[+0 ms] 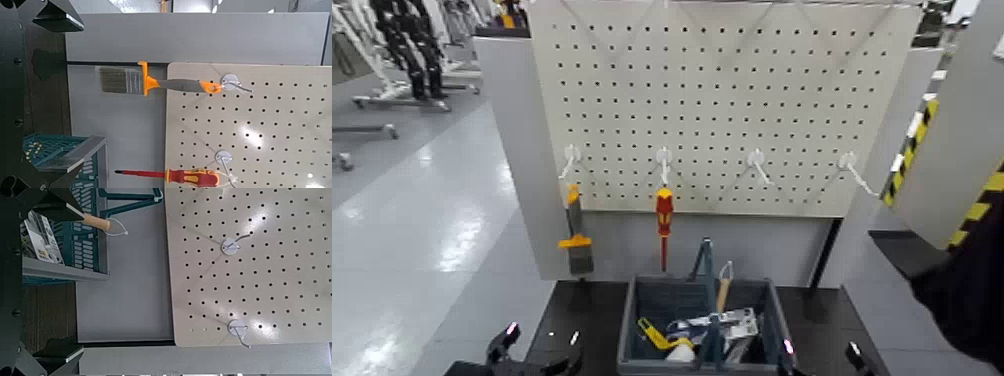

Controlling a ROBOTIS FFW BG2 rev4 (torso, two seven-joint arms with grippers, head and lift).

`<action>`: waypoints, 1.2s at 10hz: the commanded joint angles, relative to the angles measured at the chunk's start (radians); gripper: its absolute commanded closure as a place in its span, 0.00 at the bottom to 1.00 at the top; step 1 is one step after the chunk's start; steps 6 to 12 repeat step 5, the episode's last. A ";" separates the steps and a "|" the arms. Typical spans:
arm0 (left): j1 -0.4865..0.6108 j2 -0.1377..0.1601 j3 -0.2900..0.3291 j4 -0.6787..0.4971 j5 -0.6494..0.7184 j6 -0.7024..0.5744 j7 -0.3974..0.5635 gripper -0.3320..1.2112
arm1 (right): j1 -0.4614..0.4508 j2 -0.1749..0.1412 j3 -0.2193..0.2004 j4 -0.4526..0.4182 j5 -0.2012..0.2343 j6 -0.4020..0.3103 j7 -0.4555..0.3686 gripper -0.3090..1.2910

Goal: Put the tool with the wooden handle into the crate.

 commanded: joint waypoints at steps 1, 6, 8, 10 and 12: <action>0.006 0.001 0.002 -0.013 0.001 -0.002 0.001 0.29 | 0.004 0.003 0.005 0.002 0.013 -0.006 -0.003 0.27; 0.009 0.001 0.003 -0.014 0.001 -0.003 0.001 0.29 | 0.004 0.007 0.010 0.008 0.025 -0.018 -0.002 0.27; 0.009 0.001 0.003 -0.014 0.001 -0.003 0.001 0.29 | 0.004 0.007 0.010 0.008 0.025 -0.018 -0.002 0.27; 0.009 0.001 0.003 -0.014 0.001 -0.003 0.001 0.29 | 0.004 0.007 0.010 0.008 0.025 -0.018 -0.002 0.27; 0.009 0.001 0.003 -0.014 0.001 -0.003 0.001 0.29 | 0.004 0.007 0.010 0.008 0.025 -0.018 -0.002 0.27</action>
